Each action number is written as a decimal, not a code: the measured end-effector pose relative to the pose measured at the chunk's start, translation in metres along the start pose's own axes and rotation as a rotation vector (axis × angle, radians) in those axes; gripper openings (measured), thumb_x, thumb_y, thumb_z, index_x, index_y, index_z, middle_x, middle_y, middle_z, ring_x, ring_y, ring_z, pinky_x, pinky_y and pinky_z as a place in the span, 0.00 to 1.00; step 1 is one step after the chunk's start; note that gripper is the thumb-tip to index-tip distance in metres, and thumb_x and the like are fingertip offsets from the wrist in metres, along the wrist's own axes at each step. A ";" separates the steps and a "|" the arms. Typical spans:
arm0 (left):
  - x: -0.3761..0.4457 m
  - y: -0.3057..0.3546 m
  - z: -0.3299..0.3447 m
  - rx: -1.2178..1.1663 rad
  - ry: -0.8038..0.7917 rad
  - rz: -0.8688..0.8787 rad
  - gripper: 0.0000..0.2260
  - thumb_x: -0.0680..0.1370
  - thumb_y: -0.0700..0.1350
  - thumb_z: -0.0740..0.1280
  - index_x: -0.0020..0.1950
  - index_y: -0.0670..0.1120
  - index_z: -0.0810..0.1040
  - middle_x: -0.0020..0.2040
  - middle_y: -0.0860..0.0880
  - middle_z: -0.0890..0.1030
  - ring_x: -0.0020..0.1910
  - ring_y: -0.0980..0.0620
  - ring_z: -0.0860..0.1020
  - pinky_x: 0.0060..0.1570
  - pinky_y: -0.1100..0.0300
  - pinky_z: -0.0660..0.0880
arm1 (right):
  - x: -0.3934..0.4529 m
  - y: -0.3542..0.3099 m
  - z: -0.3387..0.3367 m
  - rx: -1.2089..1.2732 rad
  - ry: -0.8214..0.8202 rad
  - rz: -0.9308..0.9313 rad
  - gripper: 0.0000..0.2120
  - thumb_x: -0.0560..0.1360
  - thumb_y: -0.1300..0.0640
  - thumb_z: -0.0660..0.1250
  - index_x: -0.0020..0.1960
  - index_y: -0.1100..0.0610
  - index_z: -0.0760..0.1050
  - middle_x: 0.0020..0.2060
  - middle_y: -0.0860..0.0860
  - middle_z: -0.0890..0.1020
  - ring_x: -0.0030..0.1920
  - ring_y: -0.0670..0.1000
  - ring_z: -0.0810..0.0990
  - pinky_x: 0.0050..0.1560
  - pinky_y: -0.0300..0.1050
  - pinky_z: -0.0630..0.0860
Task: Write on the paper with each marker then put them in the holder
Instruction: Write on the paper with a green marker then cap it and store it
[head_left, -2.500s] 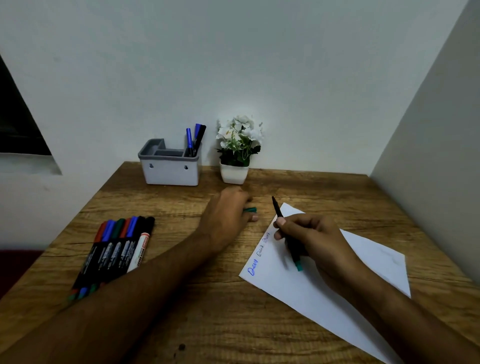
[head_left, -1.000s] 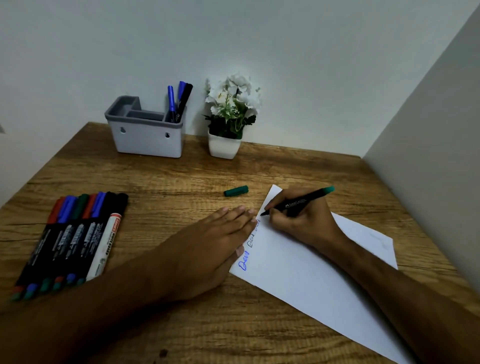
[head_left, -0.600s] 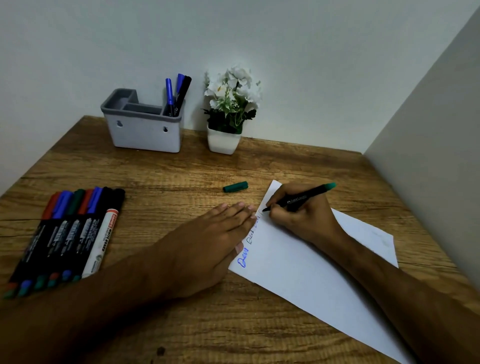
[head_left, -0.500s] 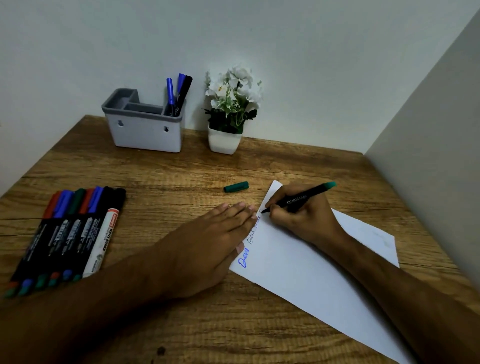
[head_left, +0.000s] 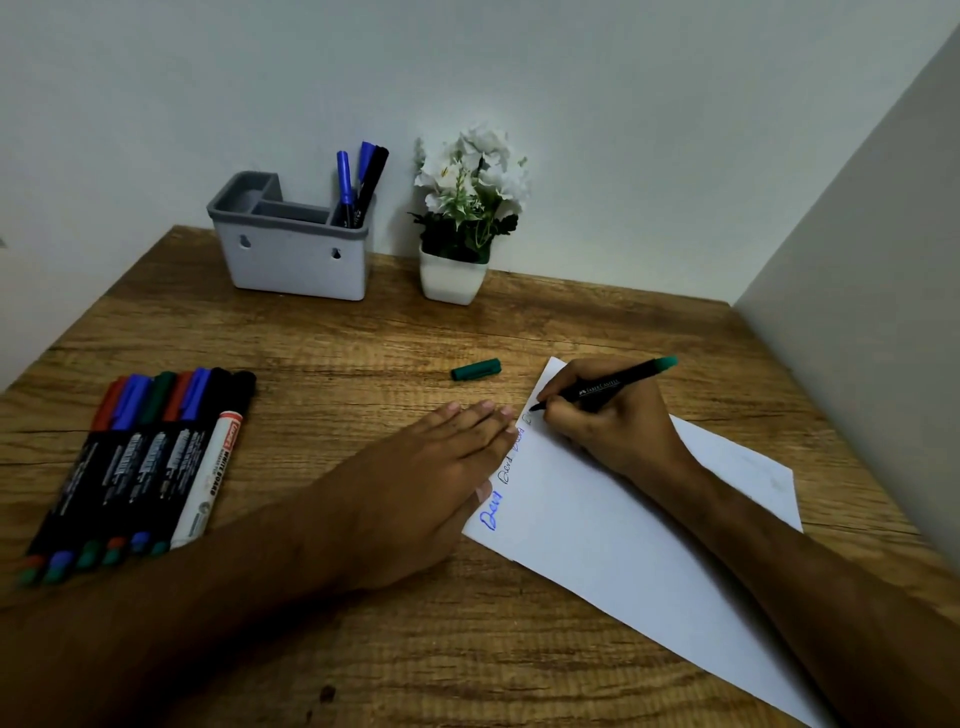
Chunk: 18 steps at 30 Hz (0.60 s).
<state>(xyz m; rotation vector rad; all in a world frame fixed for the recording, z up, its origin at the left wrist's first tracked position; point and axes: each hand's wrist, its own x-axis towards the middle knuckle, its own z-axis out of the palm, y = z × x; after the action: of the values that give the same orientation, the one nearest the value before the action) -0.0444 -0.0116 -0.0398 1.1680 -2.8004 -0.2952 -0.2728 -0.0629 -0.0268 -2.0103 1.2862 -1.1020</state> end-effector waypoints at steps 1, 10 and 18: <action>0.000 0.000 0.001 0.005 0.003 0.000 0.26 0.83 0.53 0.42 0.81 0.51 0.40 0.80 0.55 0.38 0.77 0.60 0.33 0.75 0.61 0.34 | 0.000 0.000 0.000 -0.007 0.001 0.004 0.08 0.69 0.70 0.71 0.37 0.59 0.83 0.29 0.43 0.82 0.29 0.42 0.78 0.33 0.35 0.73; 0.000 0.000 -0.001 0.004 -0.019 -0.011 0.28 0.81 0.55 0.39 0.81 0.51 0.40 0.80 0.55 0.38 0.77 0.60 0.33 0.76 0.60 0.35 | 0.000 0.001 0.000 -0.001 0.049 0.041 0.08 0.70 0.70 0.71 0.39 0.58 0.83 0.30 0.45 0.82 0.29 0.42 0.78 0.32 0.38 0.74; -0.001 -0.001 0.000 0.004 -0.011 -0.005 0.28 0.81 0.55 0.39 0.81 0.51 0.40 0.80 0.55 0.38 0.77 0.60 0.33 0.76 0.60 0.36 | 0.001 0.001 0.000 -0.023 0.038 0.036 0.09 0.70 0.71 0.71 0.38 0.58 0.83 0.29 0.43 0.82 0.29 0.42 0.78 0.32 0.36 0.73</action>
<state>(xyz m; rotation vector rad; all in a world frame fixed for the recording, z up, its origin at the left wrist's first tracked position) -0.0431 -0.0118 -0.0404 1.1780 -2.8095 -0.2977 -0.2729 -0.0640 -0.0275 -1.9843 1.3543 -1.1185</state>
